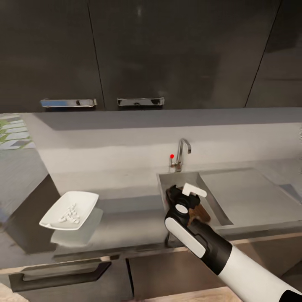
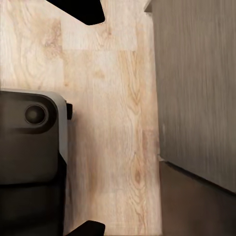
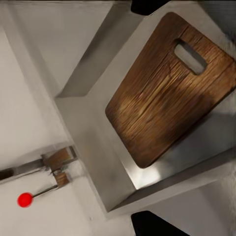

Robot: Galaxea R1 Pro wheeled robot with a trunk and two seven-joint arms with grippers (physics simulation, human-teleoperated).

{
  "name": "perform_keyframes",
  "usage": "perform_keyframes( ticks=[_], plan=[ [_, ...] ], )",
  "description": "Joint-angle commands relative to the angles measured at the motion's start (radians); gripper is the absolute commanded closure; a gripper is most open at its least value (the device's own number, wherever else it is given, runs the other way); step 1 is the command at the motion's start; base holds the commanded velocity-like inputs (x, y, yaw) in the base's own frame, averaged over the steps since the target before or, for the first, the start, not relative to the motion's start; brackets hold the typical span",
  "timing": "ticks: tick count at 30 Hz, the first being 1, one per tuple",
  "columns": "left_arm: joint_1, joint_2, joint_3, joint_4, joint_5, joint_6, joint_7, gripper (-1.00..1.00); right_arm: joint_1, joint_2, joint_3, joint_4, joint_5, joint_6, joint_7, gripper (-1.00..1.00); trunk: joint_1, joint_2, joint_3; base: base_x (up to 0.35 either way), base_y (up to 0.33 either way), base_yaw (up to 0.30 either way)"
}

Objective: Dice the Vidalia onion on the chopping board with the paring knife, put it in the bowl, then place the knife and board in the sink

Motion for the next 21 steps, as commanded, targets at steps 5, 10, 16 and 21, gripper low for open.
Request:
perform_keyframes(
  ticks=[5, 10, 16, 21],
  plan=[
    [0.0, 0.0, -0.003, -0.002, 0.006, -0.002, 0.004, -1.0, -0.002, -0.007, 0.009, -0.004, -0.003, 0.007, -0.005, -1.0, 0.0, -0.002, -0.002, -0.338, 0.0, 0.0],
    [0.0, 0.0, -0.003, -0.002, 0.006, -0.002, 0.004, -1.0, -0.002, -0.008, 0.029, -0.004, -0.003, 0.006, -0.006, -1.0, 0.0, -0.002, -0.002, -0.338, 0.0, 0.0],
    [0.0, 0.0, -0.003, -0.002, 0.006, -0.002, 0.004, -1.0, 0.004, -0.021, 0.043, -0.004, -0.003, -0.012, -0.005, -1.0, 0.0, -0.002, -0.002, -0.338, 0.0, 0.0],
    [0.0, 0.0, -0.003, -0.001, 0.006, -0.002, 0.004, -1.0, 0.007, -0.063, 0.17, -0.005, -0.003, -0.095, -0.008, -1.0, 0.0, -0.002, -0.002, -0.338, 0.0, 0.0]
  ],
)
